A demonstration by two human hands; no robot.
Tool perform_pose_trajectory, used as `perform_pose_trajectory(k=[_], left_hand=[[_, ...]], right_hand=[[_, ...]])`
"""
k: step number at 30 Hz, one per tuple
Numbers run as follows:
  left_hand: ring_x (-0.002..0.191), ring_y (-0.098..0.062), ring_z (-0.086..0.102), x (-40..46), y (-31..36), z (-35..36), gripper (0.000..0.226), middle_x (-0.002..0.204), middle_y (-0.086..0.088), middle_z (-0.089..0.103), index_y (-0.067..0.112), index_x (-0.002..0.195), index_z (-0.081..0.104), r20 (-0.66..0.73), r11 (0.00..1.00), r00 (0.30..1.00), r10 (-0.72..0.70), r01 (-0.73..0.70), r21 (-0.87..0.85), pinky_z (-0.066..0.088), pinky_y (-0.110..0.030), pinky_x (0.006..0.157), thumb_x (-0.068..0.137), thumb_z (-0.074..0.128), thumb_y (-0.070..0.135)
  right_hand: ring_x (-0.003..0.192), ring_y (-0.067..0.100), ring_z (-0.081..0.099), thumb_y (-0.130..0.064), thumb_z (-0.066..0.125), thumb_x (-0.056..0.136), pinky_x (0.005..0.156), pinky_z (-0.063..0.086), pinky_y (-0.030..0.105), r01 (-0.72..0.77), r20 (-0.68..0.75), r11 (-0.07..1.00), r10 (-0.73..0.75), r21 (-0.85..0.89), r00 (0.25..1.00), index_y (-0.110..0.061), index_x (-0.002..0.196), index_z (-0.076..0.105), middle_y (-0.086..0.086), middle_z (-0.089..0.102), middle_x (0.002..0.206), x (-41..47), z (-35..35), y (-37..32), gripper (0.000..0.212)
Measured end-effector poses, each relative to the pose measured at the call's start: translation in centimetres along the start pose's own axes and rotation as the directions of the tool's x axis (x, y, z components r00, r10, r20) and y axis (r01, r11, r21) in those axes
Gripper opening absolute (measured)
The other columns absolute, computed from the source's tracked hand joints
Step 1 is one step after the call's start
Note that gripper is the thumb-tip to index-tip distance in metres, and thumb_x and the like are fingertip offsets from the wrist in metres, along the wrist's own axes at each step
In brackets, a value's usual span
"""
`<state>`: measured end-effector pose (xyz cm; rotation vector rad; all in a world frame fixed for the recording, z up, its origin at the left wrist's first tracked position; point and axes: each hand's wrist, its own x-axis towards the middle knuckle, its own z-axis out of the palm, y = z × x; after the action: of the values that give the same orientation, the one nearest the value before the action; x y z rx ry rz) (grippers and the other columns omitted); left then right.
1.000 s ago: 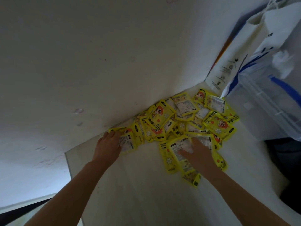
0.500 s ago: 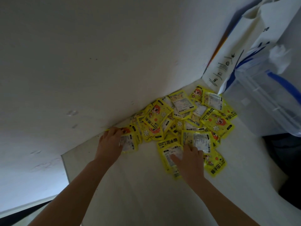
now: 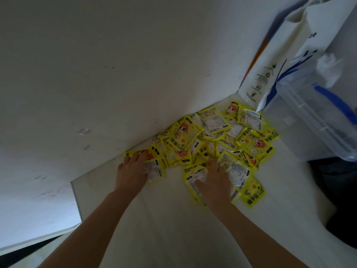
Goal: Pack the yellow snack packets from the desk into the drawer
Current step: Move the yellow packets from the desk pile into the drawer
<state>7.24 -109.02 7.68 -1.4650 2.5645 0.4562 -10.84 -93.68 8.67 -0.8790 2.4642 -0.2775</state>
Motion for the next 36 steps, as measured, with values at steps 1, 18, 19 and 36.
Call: perform_pose_trajectory(k=[1,18,19,36], left_hand=[[0.123,-0.028,0.043,-0.1,0.1,0.0,0.062,0.136,0.000,0.049,0.024,0.136,0.043,0.003,1.000,1.000,-0.006,0.006,-0.010,0.044,-0.044,0.093,0.080,0.070,0.027],[0.099,-0.030,0.065,-5.0,2.3,0.0,0.089,0.135,0.003,0.055,0.045,0.137,0.011,0.092,0.937,0.990,-0.103,0.127,-0.327,0.056,-0.043,0.073,0.077,0.070,0.013],[0.090,-0.029,0.067,-5.3,2.5,-0.1,0.093,0.132,0.004,0.058,0.049,0.136,0.009,0.118,0.926,0.987,-0.112,0.147,-0.349,0.057,-0.044,0.069,0.077,0.070,0.013],[0.069,-0.011,0.060,-2.6,9.7,-1.0,0.033,0.089,0.002,0.064,0.017,0.100,0.057,0.229,0.830,0.973,-0.038,0.158,-0.534,0.052,-0.030,0.060,0.075,0.076,0.027]], right_hand=[[0.118,0.032,0.045,-0.038,0.070,0.080,0.094,0.043,0.039,-0.002,0.001,1.000,0.002,0.031,1.000,-0.017,0.138,0.028,0.013,0.045,0.130,0.0,0.1,0.0,0.075],[0.089,0.025,0.064,-0.025,0.057,0.092,0.065,0.051,0.036,0.223,0.139,0.968,-0.238,0.116,0.961,-0.021,0.132,0.029,0.005,0.060,0.111,-3.3,1.2,0.3,0.049],[0.090,0.024,0.063,-0.026,0.057,0.091,0.067,0.052,0.037,0.228,0.136,0.961,-0.249,0.156,0.959,-0.024,0.134,0.030,0.003,0.060,0.112,-3.4,0.9,0.6,0.051],[0.124,0.036,0.037,-0.034,0.065,0.087,0.101,0.035,0.041,0.121,0.081,0.990,-0.116,-0.070,0.990,-0.009,0.131,0.049,0.015,0.041,0.134,3.2,-6.9,7.8,0.053]])
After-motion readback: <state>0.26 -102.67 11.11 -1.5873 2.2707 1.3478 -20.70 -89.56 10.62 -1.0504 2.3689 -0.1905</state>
